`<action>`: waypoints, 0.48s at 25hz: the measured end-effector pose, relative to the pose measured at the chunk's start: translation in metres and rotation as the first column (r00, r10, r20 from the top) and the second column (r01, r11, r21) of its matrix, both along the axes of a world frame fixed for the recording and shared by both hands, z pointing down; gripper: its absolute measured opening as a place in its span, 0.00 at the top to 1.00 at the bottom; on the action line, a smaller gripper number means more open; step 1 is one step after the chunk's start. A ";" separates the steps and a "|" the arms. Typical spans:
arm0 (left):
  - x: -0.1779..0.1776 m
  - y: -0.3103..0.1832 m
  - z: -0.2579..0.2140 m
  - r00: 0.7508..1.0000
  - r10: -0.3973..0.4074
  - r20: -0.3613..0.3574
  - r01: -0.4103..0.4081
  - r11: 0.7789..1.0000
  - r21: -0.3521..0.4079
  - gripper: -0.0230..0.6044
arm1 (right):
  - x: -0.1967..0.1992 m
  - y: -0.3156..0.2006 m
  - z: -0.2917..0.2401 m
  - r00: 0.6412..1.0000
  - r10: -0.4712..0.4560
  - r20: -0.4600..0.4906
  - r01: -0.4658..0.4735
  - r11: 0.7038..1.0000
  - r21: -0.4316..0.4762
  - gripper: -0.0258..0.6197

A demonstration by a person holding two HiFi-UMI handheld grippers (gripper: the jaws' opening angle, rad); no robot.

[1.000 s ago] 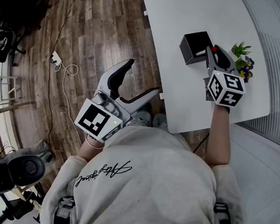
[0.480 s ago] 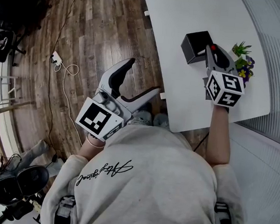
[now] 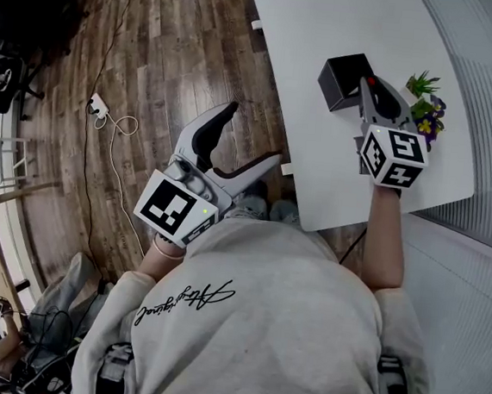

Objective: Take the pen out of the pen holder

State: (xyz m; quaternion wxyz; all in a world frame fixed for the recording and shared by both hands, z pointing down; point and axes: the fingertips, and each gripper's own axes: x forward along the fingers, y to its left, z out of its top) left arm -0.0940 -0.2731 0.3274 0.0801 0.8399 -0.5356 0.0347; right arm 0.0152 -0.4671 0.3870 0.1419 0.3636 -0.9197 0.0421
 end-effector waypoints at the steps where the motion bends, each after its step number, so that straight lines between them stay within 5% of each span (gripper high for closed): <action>1: 0.000 0.000 -0.001 1.000 0.003 0.000 -0.003 1.000 0.002 0.37 | 0.000 0.001 -0.001 1.000 0.000 0.001 0.000 1.000 0.002 0.87; 12: -0.003 0.000 -0.004 0.999 0.041 0.002 -0.041 0.999 0.008 0.37 | -0.006 0.011 -0.022 0.999 0.000 0.045 -0.001 1.000 0.024 0.87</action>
